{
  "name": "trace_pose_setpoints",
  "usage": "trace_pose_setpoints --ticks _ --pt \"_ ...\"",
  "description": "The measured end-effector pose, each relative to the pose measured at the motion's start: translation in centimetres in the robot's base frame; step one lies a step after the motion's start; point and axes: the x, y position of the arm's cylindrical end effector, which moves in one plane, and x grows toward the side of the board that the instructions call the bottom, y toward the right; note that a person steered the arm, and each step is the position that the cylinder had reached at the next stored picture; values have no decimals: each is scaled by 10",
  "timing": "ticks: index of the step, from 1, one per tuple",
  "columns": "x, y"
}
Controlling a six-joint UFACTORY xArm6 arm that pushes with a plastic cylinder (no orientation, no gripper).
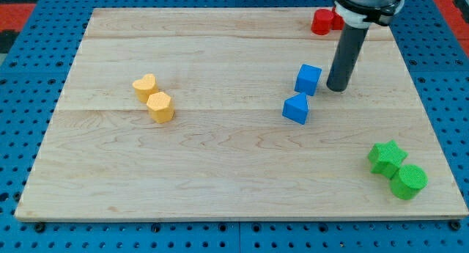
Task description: Place the green circle bottom left to the triangle
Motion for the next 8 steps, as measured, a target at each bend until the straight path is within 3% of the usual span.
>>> trace_pose_setpoints --ticks 2,4,5,7,8 --pt "0 3" --pt "25 148" --pt "42 177" --pt "48 177" --pt "73 177"
